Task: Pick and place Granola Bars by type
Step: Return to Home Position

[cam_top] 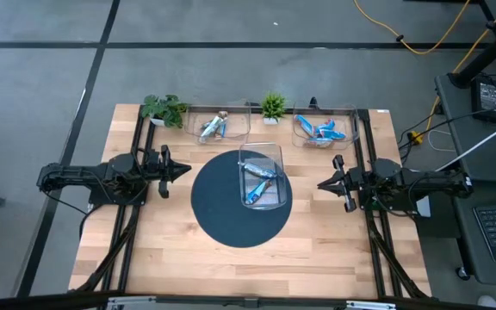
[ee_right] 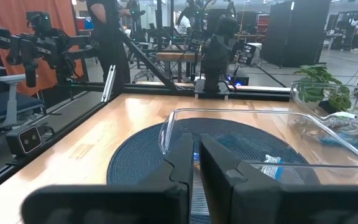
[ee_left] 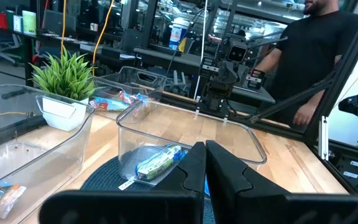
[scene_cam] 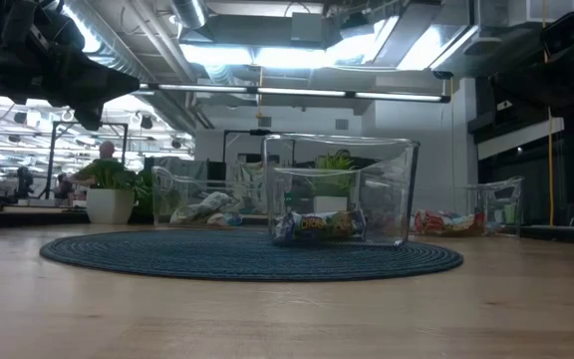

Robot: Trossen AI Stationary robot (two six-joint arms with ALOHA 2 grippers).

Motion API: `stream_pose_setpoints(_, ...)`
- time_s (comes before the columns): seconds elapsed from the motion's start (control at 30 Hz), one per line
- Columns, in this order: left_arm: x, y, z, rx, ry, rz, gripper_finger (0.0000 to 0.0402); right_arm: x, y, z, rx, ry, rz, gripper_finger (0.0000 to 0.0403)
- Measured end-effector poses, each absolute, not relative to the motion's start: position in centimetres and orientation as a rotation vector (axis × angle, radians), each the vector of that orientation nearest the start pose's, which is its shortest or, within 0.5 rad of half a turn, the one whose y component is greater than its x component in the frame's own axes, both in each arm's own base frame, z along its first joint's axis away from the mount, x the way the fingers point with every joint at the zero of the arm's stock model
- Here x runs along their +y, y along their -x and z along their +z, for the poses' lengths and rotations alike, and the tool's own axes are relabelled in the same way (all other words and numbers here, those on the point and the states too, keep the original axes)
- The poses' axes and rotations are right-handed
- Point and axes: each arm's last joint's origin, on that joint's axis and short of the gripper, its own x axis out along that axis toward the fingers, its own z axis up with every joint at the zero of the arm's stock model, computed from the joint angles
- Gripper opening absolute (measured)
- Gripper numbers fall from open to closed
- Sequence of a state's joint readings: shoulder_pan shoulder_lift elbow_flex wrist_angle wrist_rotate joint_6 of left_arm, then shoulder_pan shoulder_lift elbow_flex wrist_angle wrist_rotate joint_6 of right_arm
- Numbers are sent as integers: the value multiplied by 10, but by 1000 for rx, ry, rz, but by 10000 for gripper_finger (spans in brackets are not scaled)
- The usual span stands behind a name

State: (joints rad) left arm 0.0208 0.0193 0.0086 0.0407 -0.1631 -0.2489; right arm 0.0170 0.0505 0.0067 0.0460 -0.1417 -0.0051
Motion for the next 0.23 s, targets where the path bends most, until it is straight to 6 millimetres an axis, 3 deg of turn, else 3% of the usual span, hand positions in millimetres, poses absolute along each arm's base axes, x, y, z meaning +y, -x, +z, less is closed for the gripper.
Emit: stream_pose_setpoints(0.23,7,-98,169,-52,250,179,8,6,-100,166,-3,6,159,30)
